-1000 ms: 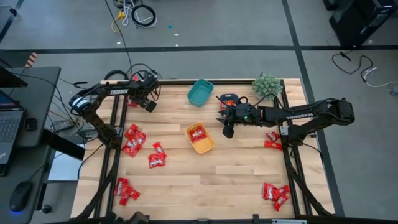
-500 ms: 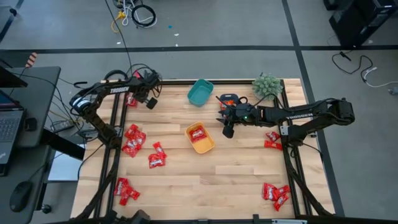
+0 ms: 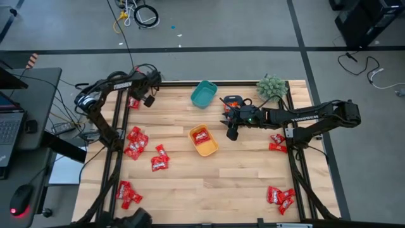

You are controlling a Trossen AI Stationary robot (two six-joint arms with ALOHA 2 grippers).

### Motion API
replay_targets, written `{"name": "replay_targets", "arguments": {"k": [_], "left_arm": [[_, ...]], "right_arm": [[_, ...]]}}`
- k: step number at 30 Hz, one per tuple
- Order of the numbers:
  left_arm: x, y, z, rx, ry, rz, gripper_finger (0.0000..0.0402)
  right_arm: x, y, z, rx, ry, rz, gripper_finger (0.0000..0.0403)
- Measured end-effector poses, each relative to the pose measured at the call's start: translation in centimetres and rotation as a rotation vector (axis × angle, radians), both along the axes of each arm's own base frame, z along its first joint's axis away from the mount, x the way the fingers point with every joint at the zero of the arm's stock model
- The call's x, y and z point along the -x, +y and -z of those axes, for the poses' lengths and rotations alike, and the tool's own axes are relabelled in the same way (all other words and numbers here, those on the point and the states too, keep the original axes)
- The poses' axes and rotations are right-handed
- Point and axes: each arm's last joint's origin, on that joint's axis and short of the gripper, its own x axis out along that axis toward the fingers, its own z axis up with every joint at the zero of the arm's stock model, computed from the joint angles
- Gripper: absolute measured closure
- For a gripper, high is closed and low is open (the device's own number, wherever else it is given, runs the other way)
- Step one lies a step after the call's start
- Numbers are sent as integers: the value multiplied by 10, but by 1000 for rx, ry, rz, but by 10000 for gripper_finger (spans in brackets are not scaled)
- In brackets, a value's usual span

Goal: Sort candy
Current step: Put the red candy into the yellow bin

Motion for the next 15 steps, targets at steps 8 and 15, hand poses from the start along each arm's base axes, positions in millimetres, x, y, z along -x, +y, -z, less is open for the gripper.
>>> {"name": "replay_targets", "arguments": {"k": [8, 15], "left_arm": [[-6, 4, 41, 120, 117, -3, 401], [-28, -7, 46, 133, 89, 94, 401]], "right_arm": [[0, 0, 0, 0, 1, 0, 245], [1, 0, 1, -2, 12, 0, 245]]}}
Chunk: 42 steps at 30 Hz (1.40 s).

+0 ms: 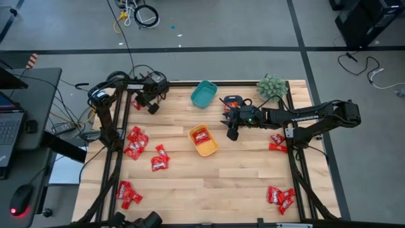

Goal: Sort candy
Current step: Put the red candy into the yellow bin

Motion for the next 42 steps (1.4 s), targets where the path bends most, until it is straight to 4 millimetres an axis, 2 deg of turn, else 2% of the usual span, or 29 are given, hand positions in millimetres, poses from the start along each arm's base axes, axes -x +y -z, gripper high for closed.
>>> {"name": "replay_targets", "arguments": {"k": [10, 14, 17, 24, 31, 35, 42], "left_arm": [[-58, -24, -20, 61, -179, 203, 401], [-82, -31, -40, 51, -250, 304, 401], [-92, -33, -54, 27, -278, 359, 401], [-88, -36, -79, 18, -335, 388, 400], [-72, -39, -82, 191, -284, 438, 386], [-71, -41, -82, 241, -253, 500, 342], [-74, -46, -82, 257, -240, 544, 234]], "right_arm": [[1, 0, 1, -2, 14, 0, 245], [1, 0, 1, -2, 14, 0, 245], [1, 0, 2, -3, 20, 0, 245], [2, 0, 3, -12, 34, 4, 245], [2, 0, 3, -14, 36, 5, 245], [2, 0, 3, -14, 34, 6, 245], [2, 0, 3, -13, 29, 5, 245]]}}
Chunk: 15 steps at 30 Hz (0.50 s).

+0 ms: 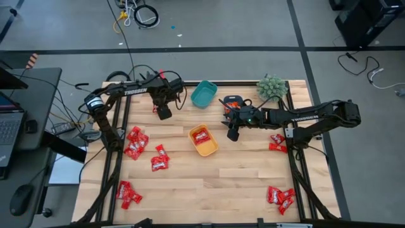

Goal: Sort candy
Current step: Put the red candy into the yellow bin

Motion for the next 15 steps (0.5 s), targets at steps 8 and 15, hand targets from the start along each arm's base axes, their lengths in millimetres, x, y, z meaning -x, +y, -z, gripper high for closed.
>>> {"name": "replay_targets", "arguments": {"k": [8, 15], "left_arm": [[9, -5, 20, 22, 39, 16, 151], [15, -8, 46, -1, 25, 47, 148]], "right_arm": [[0, 0, 0, 2, 2, -2, 245], [0, 0, 0, 2, 2, -2, 245]]}}
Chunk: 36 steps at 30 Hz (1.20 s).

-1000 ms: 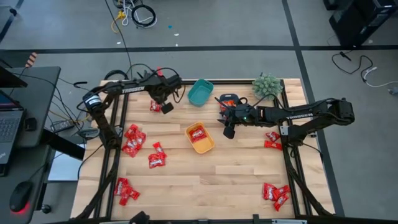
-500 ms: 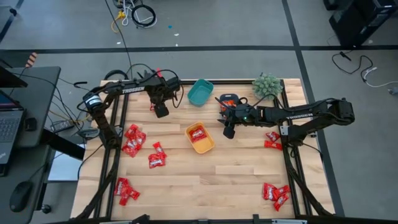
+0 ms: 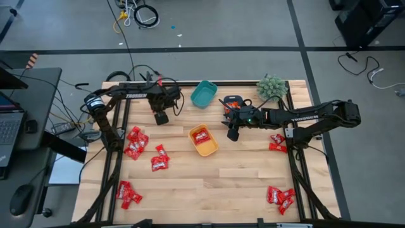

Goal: Sort candy
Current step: Put the red candy into the yellow bin

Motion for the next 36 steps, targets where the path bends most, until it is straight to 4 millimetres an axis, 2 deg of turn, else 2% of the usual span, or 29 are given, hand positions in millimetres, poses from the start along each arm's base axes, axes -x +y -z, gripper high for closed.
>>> {"name": "replay_targets", "arguments": {"k": [5, 8, 11, 16, 17, 23, 28, 32, 36], "left_arm": [[4, 0, 6, -23, 24, 1, 158], [7, -2, 9, -16, 35, 0, 188], [8, -3, 11, -11, 42, 0, 245], [7, -2, 9, -14, 37, 0, 369], [6, -1, 8, -17, 34, -1, 384], [-4, 1, -10, -15, 13, 9, 397], [-20, -4, -46, 9, -155, 37, 400], [-35, -25, -77, 41, -340, 159, 400], [-58, -61, -95, 60, -529, 346, 401]], "right_arm": [[0, 0, 0, 0, -1, 0, 245], [0, 0, 0, 0, -1, 0, 245], [0, 0, 0, 0, -1, 0, 245], [0, 0, 0, 0, -1, 0, 245], [0, 0, 0, 0, -1, 0, 245], [0, 0, 0, 6, 1, -1, 245], [1, -2, 0, 8, 9, 11, 245], [3, -3, 1, 0, 25, 21, 245], [3, -3, 2, 0, 29, 22, 245]]}}
